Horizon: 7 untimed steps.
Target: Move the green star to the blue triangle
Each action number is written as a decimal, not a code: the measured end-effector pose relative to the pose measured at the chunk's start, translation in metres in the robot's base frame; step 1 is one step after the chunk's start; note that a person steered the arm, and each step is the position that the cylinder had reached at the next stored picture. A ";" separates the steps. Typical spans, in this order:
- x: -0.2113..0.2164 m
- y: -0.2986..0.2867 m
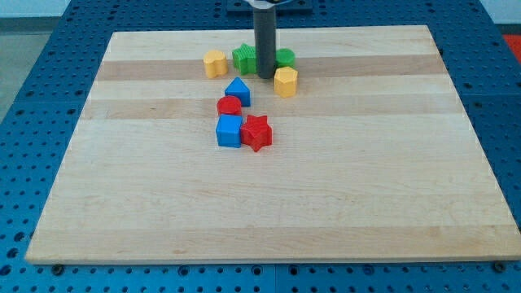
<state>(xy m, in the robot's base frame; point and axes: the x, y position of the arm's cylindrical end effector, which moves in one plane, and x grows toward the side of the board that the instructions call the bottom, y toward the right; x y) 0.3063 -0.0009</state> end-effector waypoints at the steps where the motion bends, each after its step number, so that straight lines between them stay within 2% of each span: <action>1: -0.019 0.004; 4: -0.065 -0.032; 7: -0.060 -0.035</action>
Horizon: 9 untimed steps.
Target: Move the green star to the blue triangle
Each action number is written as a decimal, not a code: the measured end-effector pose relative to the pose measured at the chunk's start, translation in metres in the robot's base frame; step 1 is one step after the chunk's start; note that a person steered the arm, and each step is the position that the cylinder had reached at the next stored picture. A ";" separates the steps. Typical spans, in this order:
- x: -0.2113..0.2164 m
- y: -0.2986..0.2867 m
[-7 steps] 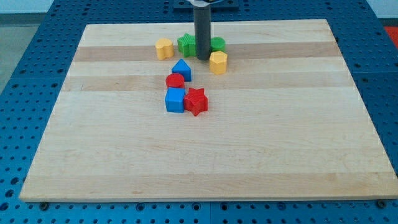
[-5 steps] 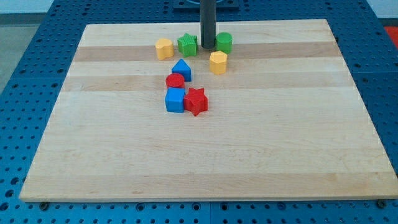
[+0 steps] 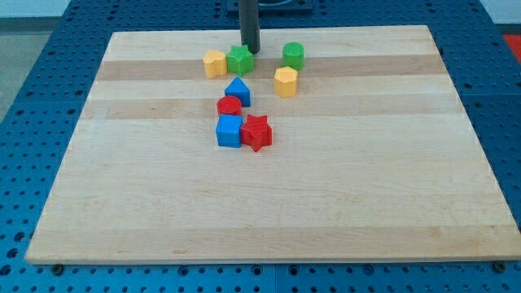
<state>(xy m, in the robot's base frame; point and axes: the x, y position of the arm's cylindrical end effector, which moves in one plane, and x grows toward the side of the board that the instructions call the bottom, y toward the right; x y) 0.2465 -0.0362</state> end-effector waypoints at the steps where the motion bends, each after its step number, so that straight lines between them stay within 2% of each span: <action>1: 0.001 0.000; 4: 0.049 -0.005; 9: 0.062 -0.003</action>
